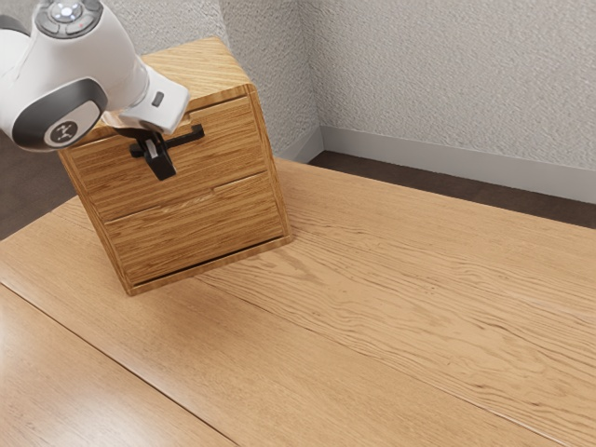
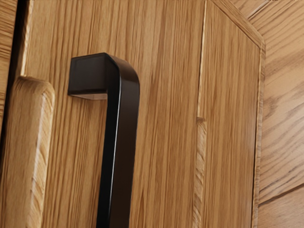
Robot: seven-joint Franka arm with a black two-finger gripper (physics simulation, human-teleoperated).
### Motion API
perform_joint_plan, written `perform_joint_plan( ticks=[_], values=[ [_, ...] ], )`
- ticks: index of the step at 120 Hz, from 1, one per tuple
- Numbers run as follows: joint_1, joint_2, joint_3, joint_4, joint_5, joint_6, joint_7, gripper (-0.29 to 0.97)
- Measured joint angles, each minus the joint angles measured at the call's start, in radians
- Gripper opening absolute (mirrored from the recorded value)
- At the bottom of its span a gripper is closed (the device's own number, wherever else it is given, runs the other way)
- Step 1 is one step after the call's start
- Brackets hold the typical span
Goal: Pull the drawer handle with one arm to open the drawer
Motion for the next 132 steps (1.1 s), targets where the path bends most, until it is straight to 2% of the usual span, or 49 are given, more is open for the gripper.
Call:
perform_joint_plan(
  ticks=[132],
  values=[
    [0.004,-0.006,0.001,-0.074,-0.013,0.026,-0.045,0.67]
  ],
)
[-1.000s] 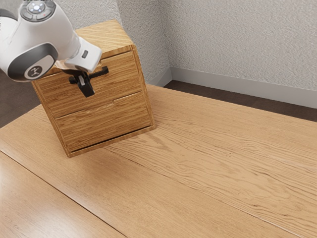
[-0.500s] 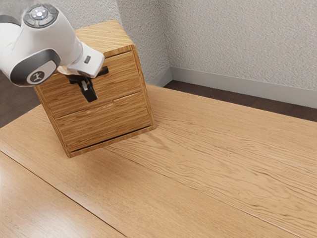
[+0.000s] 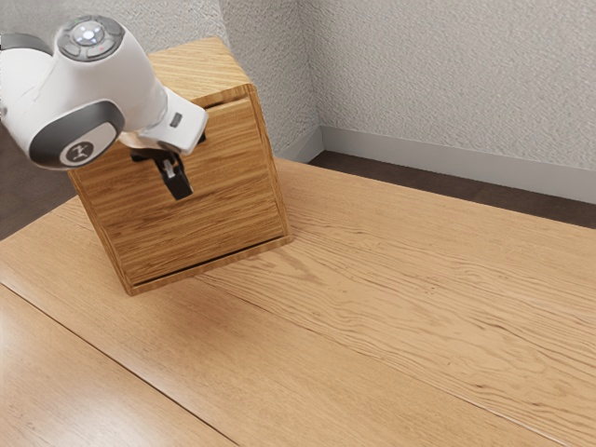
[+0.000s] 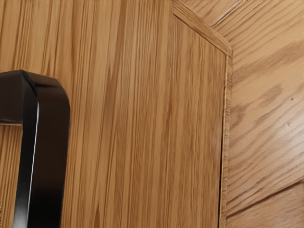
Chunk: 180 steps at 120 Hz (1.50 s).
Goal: Pull the drawer handle with one arm to open the drawer
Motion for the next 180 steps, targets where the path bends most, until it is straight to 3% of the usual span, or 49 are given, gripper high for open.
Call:
perform_joint_plan(
  ticks=[55,71,107,143,180],
  values=[
    [0.004,0.066,-0.025,-0.048,0.008,-0.012,-0.054,0.65],
    [0.092,0.07,-0.106,-0.102,0.008,-0.011,-0.074,0.66],
    [0.192,0.08,-0.227,-0.181,0.008,-0.01,-0.118,0.67],
    [0.392,0.076,-0.441,-0.3,0.002,-0.008,-0.166,0.66],
    [0.527,0.074,-0.604,-0.388,-0.04,-0.01,-0.217,0.67]
  ],
)
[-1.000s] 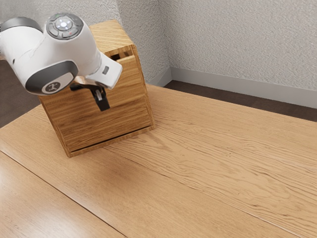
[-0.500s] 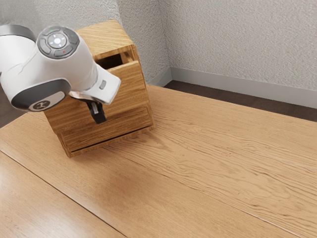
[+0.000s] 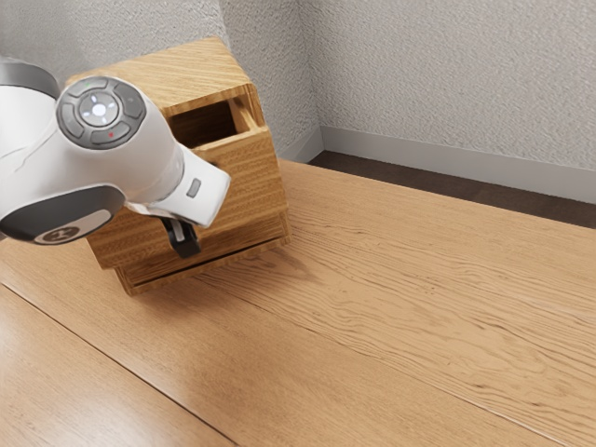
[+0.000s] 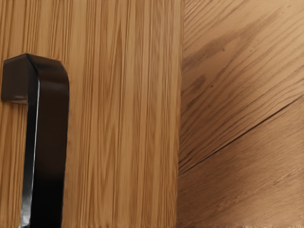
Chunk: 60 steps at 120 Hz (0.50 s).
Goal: Pull the drawer handle with one arm to open the drawer
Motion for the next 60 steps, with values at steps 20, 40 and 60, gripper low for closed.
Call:
perform_joint_plan(
  ticks=[20,40,60],
  values=[
    [0.084,-0.003,-0.104,-0.04,-0.034,-0.001,-0.026,0.68],
    [0.141,-0.003,-0.184,-0.068,-0.066,-0.002,-0.051,0.68],
    [0.243,-0.008,-0.317,-0.1,-0.108,-0.004,-0.075,0.64]
  ],
)
